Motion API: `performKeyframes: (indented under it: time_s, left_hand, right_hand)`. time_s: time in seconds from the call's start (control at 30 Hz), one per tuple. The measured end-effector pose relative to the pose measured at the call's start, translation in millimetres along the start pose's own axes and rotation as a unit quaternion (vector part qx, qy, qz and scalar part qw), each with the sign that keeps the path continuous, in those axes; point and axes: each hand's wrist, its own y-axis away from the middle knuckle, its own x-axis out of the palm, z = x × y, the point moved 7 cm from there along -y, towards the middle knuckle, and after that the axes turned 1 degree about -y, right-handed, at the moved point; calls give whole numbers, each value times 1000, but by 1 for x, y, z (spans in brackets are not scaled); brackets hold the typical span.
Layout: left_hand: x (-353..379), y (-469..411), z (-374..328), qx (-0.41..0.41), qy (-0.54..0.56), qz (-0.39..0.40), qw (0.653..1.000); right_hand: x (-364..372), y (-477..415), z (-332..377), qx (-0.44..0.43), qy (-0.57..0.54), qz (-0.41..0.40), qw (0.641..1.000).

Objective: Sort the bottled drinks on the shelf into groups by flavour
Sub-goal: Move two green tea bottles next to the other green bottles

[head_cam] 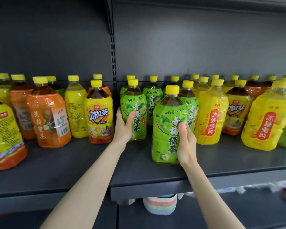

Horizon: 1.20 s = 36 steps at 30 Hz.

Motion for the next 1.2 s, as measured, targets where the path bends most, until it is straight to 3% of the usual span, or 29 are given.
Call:
performKeyframes:
  time_s: [0.33, 1.0, 1.2]
  left_hand:
    - [-4, -21, 12, -22, 12, 35, 999]
    - [-5, -8, 6, -79, -35, 10, 996]
    - [-14, 45, -40, 36, 5, 18, 999]
  right_hand:
    - [2, -1, 1, -28, -13, 17, 999]
    - [3, 2, 1, -11, 2, 31, 999]
    - [27, 8, 10, 14, 51, 95, 994]
